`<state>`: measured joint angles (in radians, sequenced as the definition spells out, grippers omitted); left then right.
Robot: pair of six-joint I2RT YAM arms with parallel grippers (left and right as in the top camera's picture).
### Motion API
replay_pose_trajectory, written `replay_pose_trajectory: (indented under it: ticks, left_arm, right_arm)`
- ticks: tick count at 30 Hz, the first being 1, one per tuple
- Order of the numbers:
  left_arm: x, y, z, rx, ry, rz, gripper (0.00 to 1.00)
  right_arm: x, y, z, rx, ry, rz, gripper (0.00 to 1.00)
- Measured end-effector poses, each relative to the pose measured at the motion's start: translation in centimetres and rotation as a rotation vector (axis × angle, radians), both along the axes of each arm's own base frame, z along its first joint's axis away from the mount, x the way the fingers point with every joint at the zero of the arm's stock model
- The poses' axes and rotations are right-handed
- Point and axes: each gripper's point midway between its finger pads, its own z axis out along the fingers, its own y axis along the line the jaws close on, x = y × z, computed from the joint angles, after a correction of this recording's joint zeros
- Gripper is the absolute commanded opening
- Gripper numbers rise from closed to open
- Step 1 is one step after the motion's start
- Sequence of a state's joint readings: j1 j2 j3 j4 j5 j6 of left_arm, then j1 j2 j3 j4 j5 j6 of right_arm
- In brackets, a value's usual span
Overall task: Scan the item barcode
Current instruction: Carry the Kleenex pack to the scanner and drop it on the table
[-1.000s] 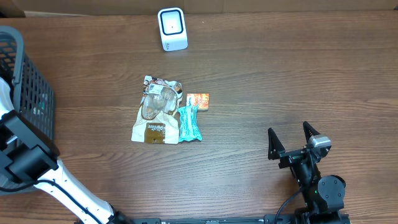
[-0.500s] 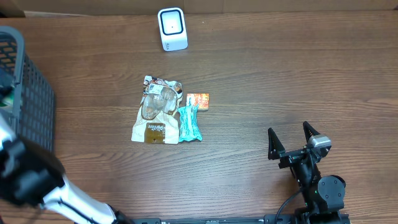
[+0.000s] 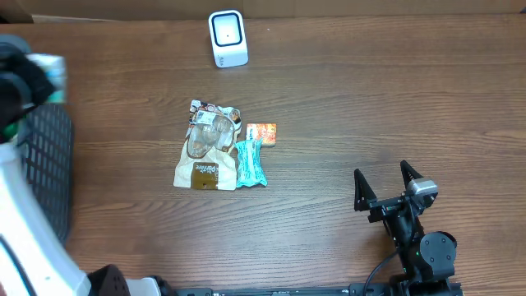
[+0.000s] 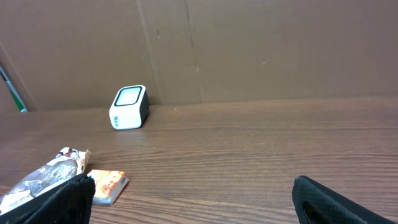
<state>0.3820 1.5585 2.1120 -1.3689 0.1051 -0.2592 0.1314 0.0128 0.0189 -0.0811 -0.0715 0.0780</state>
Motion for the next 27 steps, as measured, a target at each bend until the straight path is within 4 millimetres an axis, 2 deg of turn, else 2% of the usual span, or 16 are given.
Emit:
replay_pose_trajectory:
  ticks: [4, 8, 14, 18, 20, 23, 25, 27]
  left_arm:
    - [2.6, -5.8, -4.9, -0.038, 0.118, -0.173, 0.04]
    - [4.4, -12.2, -11.0, -0.053, 0.217, -0.343, 0.04]
    - [4.7, -19.5, -19.6, -0.081, 0.313, -0.479, 0.04]
    - [4.3, -22.5, -24.2, -0.095, 0.367, -0.518, 0.05]
    - [3.8, -23.5, -26.0, -0.096, 0.407, -0.534, 0.17]
    - [3.3, -24.4, -27.9, -0.101, 0.455, -0.537, 0.44]
    - [3.3, -24.6, -28.4, -0.107, 0.466, -0.527, 0.54]
    - [3.3, -24.6, -28.4, -0.110, 0.468, -0.517, 0.58]
  right_arm:
    - [0.0, 0.0, 0.0, 0.001, -0.001, 0.000, 1.00]
    - [0.0, 0.0, 0.0, 0.000, -0.002, 0.000, 1.00]
    - [0.0, 0.0, 0.0, 0.000, -0.001, 0.000, 1.00]
    - [0.0, 0.0, 0.0, 0.000, -0.001, 0.000, 1.00]
    - [0.0, 0.0, 0.0, 0.000, -0.001, 0.000, 1.00]
    - [0.0, 0.0, 0.0, 0.000, 0.000, 0.000, 1.00]
    - [0.0, 0.0, 0.0, 0.000, -0.001, 0.000, 1.00]
    - [0.0, 0.0, 0.0, 0.000, -0.001, 0.000, 1.00]
